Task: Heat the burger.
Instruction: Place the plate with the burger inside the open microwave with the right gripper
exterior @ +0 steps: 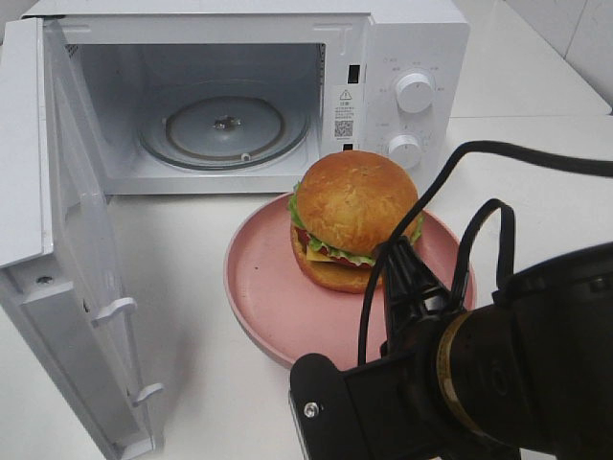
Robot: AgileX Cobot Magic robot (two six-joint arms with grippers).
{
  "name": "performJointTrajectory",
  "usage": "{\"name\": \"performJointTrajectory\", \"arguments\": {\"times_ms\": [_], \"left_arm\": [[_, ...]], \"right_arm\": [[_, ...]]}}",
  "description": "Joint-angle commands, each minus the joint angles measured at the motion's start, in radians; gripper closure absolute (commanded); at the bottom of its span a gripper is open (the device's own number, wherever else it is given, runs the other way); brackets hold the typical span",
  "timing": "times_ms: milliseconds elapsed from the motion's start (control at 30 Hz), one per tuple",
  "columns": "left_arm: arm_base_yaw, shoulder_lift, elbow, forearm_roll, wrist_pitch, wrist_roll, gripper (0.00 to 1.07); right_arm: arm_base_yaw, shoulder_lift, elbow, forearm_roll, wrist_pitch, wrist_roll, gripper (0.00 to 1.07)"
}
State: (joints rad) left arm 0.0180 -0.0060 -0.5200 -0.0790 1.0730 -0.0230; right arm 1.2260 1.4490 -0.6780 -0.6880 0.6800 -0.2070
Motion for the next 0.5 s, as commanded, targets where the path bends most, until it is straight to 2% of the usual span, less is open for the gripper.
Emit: {"name": "performJointTrajectory", "arguments": {"times_ms": [33, 500], "left_arm": [[-0.006, -0.016, 0.002, -0.007, -0.001, 0.0, 0.09], [-0.006, -0.016, 0.002, -0.007, -0.001, 0.0, 0.09]], "right_arm": [[-0.003, -0.005, -0.001, -0.068, -0.056, -0.04, 1.07], [-0.127, -0.005, -0.001, -0.047, -0.178, -0.231, 1.07]]}}
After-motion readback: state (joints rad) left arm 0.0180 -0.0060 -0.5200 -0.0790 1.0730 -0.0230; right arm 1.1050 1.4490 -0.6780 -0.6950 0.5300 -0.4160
